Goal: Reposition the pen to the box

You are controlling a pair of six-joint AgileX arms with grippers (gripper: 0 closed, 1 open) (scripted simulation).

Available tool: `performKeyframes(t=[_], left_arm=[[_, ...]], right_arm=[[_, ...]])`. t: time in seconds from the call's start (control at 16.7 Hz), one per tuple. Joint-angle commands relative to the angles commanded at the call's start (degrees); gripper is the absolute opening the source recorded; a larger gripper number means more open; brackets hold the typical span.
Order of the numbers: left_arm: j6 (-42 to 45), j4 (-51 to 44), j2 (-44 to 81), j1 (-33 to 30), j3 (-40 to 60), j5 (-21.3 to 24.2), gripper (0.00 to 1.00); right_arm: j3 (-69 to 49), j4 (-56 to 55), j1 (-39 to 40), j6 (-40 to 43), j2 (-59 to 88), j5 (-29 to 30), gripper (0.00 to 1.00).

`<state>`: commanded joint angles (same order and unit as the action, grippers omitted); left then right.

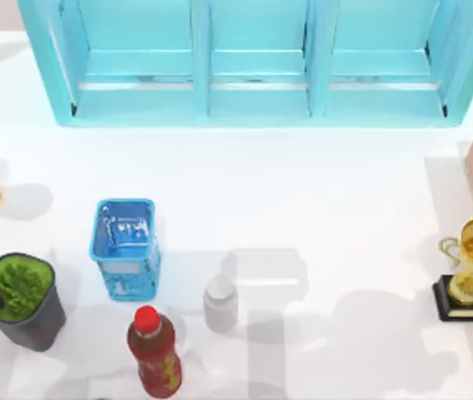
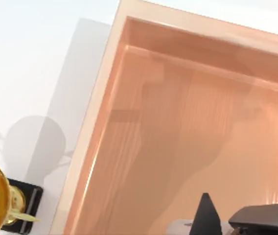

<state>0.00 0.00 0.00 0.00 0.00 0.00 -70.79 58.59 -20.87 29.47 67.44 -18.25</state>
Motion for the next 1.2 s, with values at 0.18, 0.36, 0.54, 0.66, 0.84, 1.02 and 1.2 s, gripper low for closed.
performKeyframes(t=[0.18,0.36,0.54,0.66,0.84,1.02,1.2], left_arm=[[0.0,0.0,0.0,0.0,0.0,0.0,1.0],[0.0,0.0,0.0,0.0,0.0,0.0,1.0],[0.0,0.0,0.0,0.0,0.0,0.0,1.0],[0.0,0.0,0.0,0.0,0.0,0.0,1.0],[0.0,0.0,0.0,0.0,0.0,0.0,1.0],[0.0,0.0,0.0,0.0,0.0,0.0,1.0],[0.0,0.0,0.0,0.0,0.0,0.0,1.0]], right_arm=[[0.0,0.05,-0.06,0.04,-0.05,-0.01,0.0],[0.95,-0.92,0.52,-0.3,0.31,0.32,0.0],[4.84,-5.81,1.36,-0.94,0.53,0.73,0.0],[6.79,-8.24,1.77,-1.48,0.67,1.02,0.0],[10.91,-13.42,2.43,-2.27,1.07,1.49,0.0],[13.2,-15.65,3.14,-2.74,1.63,1.84,0.0],[13.2,-15.65,3.14,-2.74,1.63,1.84,0.0]])
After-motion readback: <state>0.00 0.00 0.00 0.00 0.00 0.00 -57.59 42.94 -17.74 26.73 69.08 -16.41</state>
